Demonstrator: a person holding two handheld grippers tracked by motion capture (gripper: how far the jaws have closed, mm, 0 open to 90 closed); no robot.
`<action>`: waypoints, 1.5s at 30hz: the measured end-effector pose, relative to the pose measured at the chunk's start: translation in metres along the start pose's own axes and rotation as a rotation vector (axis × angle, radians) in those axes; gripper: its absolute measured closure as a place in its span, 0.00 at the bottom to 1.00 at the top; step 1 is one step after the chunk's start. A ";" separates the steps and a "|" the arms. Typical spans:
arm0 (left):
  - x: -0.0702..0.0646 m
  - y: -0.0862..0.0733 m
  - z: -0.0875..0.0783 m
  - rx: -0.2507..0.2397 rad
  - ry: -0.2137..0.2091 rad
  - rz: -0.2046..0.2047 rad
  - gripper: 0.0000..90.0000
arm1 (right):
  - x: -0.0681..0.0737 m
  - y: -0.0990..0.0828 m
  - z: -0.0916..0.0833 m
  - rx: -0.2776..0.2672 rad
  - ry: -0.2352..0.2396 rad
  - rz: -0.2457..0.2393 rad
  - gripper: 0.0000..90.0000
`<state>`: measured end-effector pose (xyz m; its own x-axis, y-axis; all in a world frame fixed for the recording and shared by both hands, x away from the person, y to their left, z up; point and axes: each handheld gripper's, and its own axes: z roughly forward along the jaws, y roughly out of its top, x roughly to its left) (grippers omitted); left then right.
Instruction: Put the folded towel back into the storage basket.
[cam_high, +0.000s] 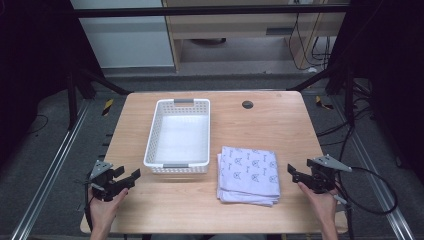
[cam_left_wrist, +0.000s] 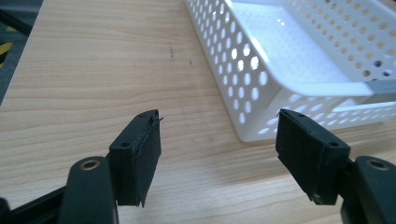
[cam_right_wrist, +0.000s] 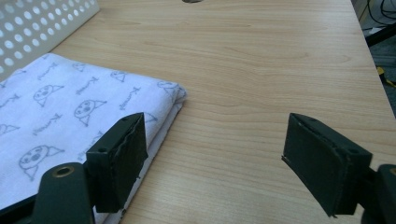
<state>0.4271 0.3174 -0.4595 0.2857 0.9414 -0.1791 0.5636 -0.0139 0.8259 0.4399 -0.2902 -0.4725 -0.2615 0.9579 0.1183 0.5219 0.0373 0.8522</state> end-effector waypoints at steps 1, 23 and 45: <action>-0.002 0.000 -0.001 -0.007 -0.008 0.004 0.34 | 0.000 0.001 0.000 0.001 0.003 0.002 0.24; -0.043 0.006 -0.011 -0.037 -0.082 0.082 0.33 | 0.022 0.008 -0.005 0.001 0.061 -0.062 0.31; -0.082 0.016 -0.003 -0.031 -0.137 0.155 0.34 | 0.027 0.029 -0.017 -0.046 0.113 -0.055 0.36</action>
<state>0.4099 0.2409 -0.4301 0.4710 0.8742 -0.1182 0.4814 -0.1424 0.8649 0.4343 -0.2679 -0.4365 -0.3798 0.9166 0.1248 0.4669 0.0734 0.8813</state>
